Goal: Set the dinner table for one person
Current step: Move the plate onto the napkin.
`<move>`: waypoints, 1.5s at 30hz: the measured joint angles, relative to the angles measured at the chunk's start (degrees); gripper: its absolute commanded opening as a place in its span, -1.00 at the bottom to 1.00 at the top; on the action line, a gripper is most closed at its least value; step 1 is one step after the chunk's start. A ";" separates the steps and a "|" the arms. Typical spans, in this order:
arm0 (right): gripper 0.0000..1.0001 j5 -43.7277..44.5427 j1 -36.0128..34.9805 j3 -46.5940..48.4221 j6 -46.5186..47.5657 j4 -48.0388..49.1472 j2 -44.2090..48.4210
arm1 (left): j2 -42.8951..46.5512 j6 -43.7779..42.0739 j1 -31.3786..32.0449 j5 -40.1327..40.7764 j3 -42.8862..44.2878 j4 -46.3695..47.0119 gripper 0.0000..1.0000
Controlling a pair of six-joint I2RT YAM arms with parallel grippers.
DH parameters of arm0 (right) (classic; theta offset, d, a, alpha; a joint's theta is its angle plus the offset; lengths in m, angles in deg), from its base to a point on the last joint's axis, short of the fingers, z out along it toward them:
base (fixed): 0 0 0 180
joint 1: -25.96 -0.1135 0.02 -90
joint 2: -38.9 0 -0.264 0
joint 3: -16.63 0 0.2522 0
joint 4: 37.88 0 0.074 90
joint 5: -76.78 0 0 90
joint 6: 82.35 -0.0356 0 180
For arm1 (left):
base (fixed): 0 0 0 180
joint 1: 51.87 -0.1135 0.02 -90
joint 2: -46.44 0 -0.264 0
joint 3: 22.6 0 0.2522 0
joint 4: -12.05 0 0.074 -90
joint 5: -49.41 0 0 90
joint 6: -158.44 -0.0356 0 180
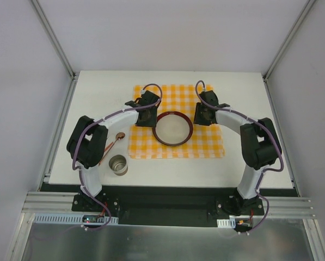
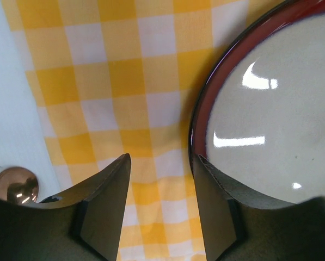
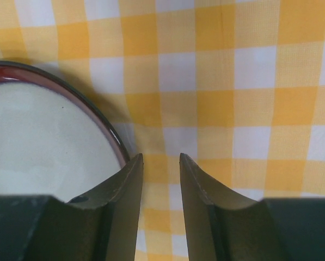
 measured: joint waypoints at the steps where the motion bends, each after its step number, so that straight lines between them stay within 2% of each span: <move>1: -0.30 -0.13 0.15 0.04 0.00 0.04 -0.26 | -0.52 -0.20 -0.13 -0.48 0.57 -0.07 -0.02; 17: -0.35 -2.05 1.05 0.11 0.37 0.31 -2.75 | -5.64 -0.46 -0.15 -5.77 4.74 -0.13 -0.05; 34: -0.33 -1.73 1.09 0.07 1.90 -1.14 2.54 | -9.20 -0.39 -0.15 -8.55 7.67 -0.04 -0.17; 37: -0.34 -2.71 1.14 0.07 1.92 -0.98 1.97 | -9.44 -0.35 -0.15 -8.68 8.17 -0.02 -0.26; 45: -0.34 -5.60 1.31 0.33 1.97 -0.63 -2.97 | -9.84 -0.42 -0.17 -9.29 8.50 0.13 -0.26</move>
